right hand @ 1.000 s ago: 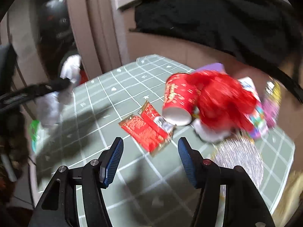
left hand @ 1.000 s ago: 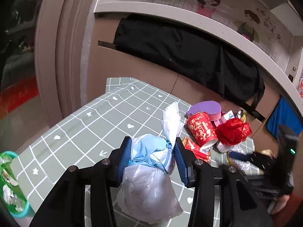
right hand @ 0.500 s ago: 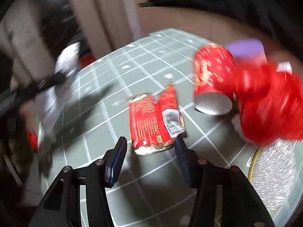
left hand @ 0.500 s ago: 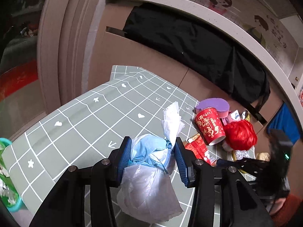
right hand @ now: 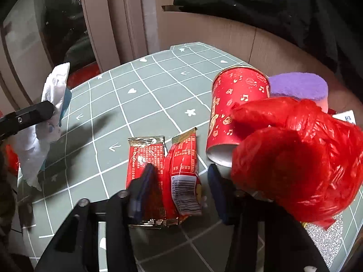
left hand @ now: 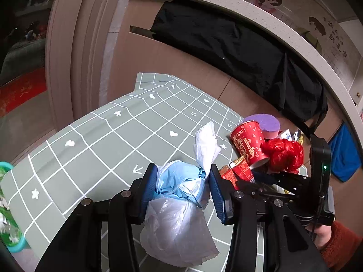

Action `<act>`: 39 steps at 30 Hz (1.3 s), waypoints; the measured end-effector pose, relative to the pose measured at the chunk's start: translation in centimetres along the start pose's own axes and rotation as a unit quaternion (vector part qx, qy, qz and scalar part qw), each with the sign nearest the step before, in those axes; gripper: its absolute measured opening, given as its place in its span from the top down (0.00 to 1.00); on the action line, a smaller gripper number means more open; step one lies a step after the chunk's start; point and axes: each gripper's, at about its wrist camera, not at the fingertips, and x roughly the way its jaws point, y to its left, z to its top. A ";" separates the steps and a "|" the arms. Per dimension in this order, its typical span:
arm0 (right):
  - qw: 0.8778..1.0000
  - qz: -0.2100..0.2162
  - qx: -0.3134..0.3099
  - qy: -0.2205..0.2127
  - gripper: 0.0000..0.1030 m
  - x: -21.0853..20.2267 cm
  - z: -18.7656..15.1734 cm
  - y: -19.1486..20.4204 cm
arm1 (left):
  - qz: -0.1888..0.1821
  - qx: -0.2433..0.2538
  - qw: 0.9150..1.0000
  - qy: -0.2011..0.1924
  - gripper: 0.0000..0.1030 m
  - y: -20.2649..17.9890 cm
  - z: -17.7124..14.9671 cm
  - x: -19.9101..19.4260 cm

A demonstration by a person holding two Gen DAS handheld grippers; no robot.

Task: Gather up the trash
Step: 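Carry the bundle and wrappers in both tools over the yellow-bagged bin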

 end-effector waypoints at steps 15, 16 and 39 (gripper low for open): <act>0.988 -0.041 0.058 -0.137 0.83 -17.3 -2.9 -4.4 | -0.052 0.085 0.994 -0.046 0.55 -11.8 2.7 -4.0; 0.985 -0.051 0.067 -0.150 0.83 -19.0 -3.5 -5.3 | -0.059 0.097 0.992 -0.052 0.55 -13.5 2.9 -4.4; 0.884 -0.312 0.255 -0.237 0.83 -39.7 -21.6 -25.2 | -0.271 0.261 0.927 0.006 0.55 -48.0 -4.2 1.6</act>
